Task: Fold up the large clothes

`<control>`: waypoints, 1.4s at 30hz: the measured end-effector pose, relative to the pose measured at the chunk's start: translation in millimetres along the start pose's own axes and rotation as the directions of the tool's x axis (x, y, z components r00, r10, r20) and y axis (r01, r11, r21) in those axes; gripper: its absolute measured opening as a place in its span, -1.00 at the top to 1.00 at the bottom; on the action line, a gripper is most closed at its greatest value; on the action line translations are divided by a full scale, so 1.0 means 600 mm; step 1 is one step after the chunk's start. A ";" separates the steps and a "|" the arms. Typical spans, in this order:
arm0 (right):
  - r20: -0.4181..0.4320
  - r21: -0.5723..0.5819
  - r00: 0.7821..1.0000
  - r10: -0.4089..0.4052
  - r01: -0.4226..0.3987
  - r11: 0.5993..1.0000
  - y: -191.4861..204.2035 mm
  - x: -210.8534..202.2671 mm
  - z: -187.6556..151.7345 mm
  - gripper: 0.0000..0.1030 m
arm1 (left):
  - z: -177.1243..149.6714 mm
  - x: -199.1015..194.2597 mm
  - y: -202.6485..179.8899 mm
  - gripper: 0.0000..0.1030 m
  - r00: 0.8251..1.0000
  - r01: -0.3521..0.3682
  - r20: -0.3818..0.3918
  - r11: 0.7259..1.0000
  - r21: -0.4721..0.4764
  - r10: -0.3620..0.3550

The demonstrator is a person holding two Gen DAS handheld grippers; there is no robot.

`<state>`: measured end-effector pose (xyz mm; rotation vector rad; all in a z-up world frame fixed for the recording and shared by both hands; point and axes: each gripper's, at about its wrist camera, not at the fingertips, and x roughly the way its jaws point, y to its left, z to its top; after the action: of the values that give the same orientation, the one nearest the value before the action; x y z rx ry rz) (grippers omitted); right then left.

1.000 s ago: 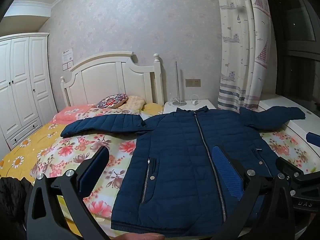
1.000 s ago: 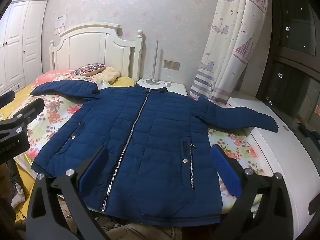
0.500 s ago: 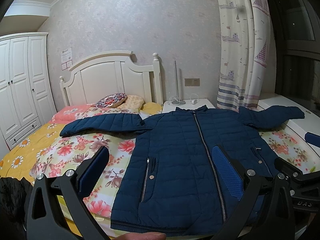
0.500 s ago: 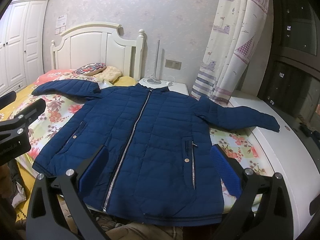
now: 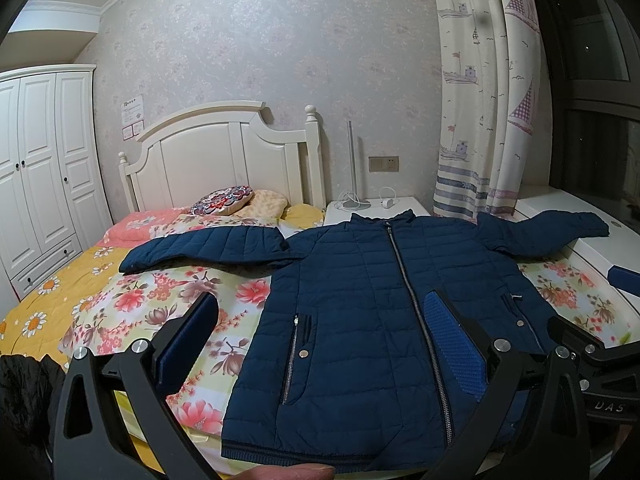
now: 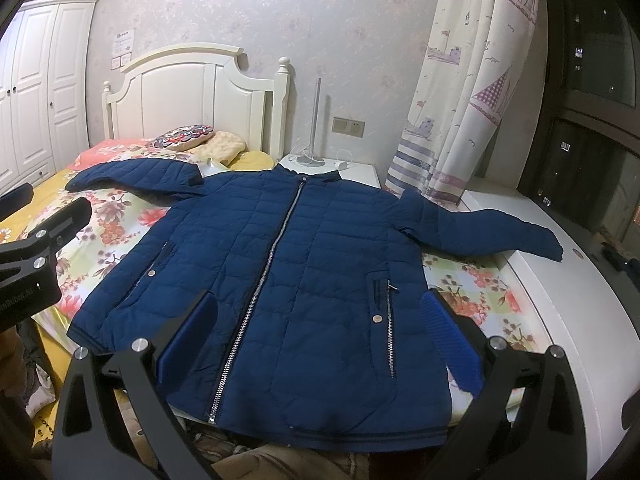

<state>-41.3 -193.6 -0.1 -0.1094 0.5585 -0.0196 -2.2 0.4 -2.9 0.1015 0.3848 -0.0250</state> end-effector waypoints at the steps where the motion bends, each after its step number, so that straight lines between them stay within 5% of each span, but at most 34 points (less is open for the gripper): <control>1: 0.000 -0.001 1.000 0.000 0.000 1.000 0.001 0.001 0.000 -0.95 | 0.000 0.000 0.000 -0.91 1.000 0.000 0.000 1.000 0.000 0.000; 42: -0.030 0.013 0.999 0.011 -0.010 1.000 0.010 0.021 -0.015 -0.95 | -0.022 0.021 -0.009 -0.91 0.999 0.010 -0.044 1.000 0.005 -0.010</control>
<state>-35.5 -189.0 -14.7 -0.0940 0.5888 -0.0144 4.4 -3.5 -20.3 0.1058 0.4291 -0.0334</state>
